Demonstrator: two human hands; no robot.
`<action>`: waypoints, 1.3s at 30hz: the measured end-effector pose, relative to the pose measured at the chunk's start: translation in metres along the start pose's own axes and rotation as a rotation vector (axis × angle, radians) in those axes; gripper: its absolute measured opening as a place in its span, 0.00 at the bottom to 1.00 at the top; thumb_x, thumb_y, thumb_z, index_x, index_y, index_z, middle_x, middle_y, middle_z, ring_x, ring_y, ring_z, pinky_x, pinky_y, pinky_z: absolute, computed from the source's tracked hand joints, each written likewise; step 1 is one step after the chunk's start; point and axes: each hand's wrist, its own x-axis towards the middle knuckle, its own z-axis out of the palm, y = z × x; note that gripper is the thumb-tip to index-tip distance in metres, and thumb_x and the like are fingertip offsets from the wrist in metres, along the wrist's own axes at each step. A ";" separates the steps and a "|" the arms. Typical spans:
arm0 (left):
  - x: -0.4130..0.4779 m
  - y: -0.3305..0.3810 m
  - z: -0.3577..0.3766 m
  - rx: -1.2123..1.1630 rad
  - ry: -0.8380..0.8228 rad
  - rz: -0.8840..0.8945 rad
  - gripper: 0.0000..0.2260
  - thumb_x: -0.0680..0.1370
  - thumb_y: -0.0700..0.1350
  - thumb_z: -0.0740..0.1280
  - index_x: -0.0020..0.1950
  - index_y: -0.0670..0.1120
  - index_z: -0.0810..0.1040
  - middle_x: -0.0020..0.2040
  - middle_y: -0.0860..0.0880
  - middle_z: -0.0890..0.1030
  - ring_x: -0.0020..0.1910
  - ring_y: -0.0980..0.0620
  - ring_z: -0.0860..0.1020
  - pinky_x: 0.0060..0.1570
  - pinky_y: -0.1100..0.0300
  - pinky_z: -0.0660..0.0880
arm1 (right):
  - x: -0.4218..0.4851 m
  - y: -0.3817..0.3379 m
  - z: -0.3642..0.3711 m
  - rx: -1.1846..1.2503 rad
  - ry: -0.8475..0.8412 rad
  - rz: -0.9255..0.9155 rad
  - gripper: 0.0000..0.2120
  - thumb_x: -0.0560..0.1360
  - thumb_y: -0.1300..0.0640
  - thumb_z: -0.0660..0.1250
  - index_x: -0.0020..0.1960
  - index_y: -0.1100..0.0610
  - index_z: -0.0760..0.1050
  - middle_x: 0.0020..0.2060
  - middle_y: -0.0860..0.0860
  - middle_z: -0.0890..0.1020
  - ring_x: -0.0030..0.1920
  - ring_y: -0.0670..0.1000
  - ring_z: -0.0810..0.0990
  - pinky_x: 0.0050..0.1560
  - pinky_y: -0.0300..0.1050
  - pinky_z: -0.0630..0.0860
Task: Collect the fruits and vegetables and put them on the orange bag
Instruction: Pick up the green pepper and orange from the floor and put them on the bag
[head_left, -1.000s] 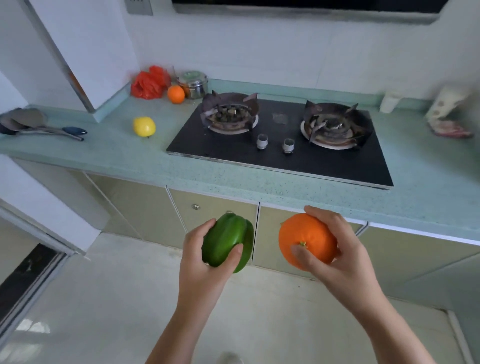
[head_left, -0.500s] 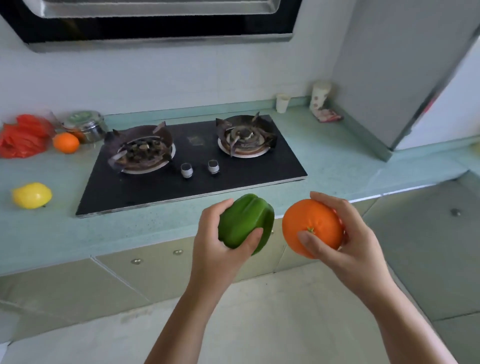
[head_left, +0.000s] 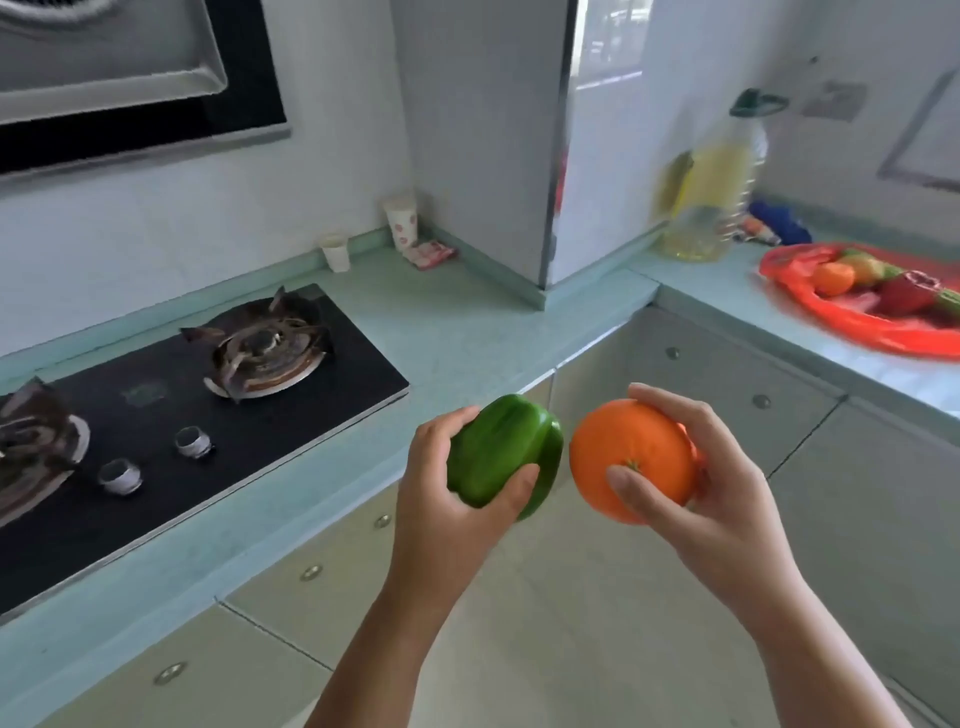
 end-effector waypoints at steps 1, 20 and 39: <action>0.002 0.005 0.016 0.000 -0.017 0.009 0.23 0.62 0.61 0.69 0.56 0.62 0.69 0.55 0.59 0.74 0.55 0.63 0.73 0.48 0.69 0.73 | 0.001 0.006 -0.016 -0.002 0.021 0.012 0.25 0.60 0.41 0.69 0.57 0.39 0.71 0.55 0.42 0.76 0.55 0.47 0.76 0.49 0.39 0.76; 0.024 0.080 0.310 -0.100 -0.379 0.020 0.25 0.60 0.62 0.70 0.55 0.59 0.72 0.56 0.55 0.76 0.53 0.61 0.75 0.50 0.66 0.74 | 0.015 0.127 -0.280 -0.051 0.425 0.229 0.28 0.56 0.38 0.69 0.56 0.38 0.73 0.54 0.33 0.76 0.52 0.39 0.76 0.47 0.32 0.72; 0.214 0.018 0.496 -0.132 -0.579 -0.015 0.23 0.59 0.63 0.69 0.53 0.63 0.70 0.55 0.60 0.74 0.53 0.65 0.73 0.47 0.75 0.69 | 0.195 0.248 -0.344 -0.098 0.577 0.440 0.30 0.54 0.37 0.69 0.56 0.38 0.73 0.50 0.39 0.78 0.47 0.38 0.77 0.44 0.30 0.74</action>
